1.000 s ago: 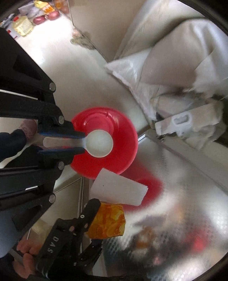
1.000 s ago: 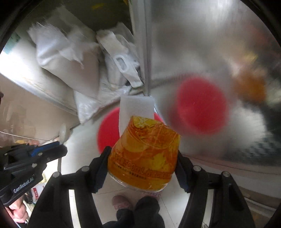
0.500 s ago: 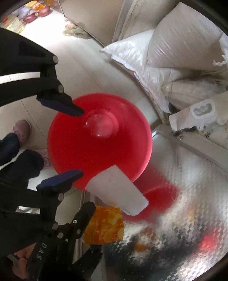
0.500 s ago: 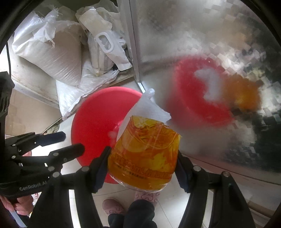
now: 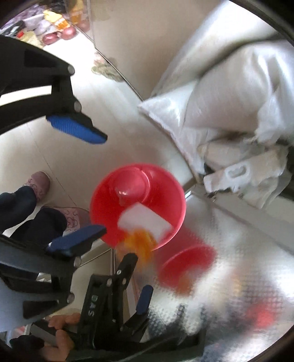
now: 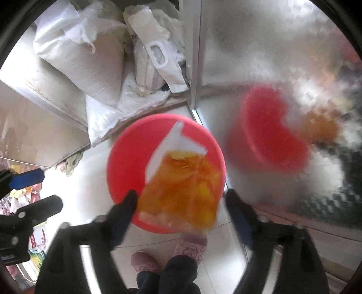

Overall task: Collect trash
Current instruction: 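Lower the orange cup over the red bucket and open the right tool, then raise both tools back up to the counter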

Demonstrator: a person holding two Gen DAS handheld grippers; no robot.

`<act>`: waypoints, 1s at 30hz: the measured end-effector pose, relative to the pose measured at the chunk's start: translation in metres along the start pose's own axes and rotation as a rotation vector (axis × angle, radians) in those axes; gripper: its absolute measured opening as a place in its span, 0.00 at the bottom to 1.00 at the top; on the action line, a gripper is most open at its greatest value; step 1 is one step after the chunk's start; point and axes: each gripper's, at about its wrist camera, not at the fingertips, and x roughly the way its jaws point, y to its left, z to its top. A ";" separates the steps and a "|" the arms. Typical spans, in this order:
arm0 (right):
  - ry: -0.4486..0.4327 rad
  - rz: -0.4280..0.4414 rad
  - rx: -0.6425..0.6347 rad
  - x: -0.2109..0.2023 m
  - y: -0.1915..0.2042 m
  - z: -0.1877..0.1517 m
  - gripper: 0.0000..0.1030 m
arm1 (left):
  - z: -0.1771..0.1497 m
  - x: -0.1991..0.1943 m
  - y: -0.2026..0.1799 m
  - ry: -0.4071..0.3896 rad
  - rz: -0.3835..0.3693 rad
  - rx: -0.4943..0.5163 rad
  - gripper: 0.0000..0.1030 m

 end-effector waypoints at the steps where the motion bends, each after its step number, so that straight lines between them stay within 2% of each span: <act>1: -0.013 0.007 -0.017 -0.009 0.004 -0.001 0.84 | -0.002 -0.010 0.003 -0.004 0.001 -0.016 0.73; 3: -0.029 -0.003 -0.052 -0.029 0.012 -0.003 0.84 | -0.008 -0.033 0.007 -0.013 -0.001 -0.044 0.74; 6: -0.031 0.020 -0.075 -0.067 0.022 -0.006 0.84 | -0.016 -0.077 0.008 -0.054 0.009 -0.044 0.80; 11: -0.128 -0.003 -0.130 -0.164 0.040 -0.011 0.84 | -0.026 -0.160 -0.004 -0.106 0.003 -0.034 0.85; 17: -0.191 -0.002 -0.187 -0.275 0.058 -0.017 0.84 | -0.032 -0.271 -0.028 -0.179 0.002 -0.020 0.87; 25: -0.258 0.016 -0.124 -0.385 0.056 -0.008 0.84 | -0.031 -0.384 -0.059 -0.269 -0.005 0.047 0.89; 28: -0.283 0.001 -0.101 -0.422 0.053 -0.010 0.84 | -0.030 -0.412 -0.071 -0.283 -0.015 0.085 1.00; 30: -0.301 -0.018 -0.092 -0.443 0.052 -0.013 0.84 | -0.030 -0.434 -0.081 -0.296 -0.032 0.105 1.00</act>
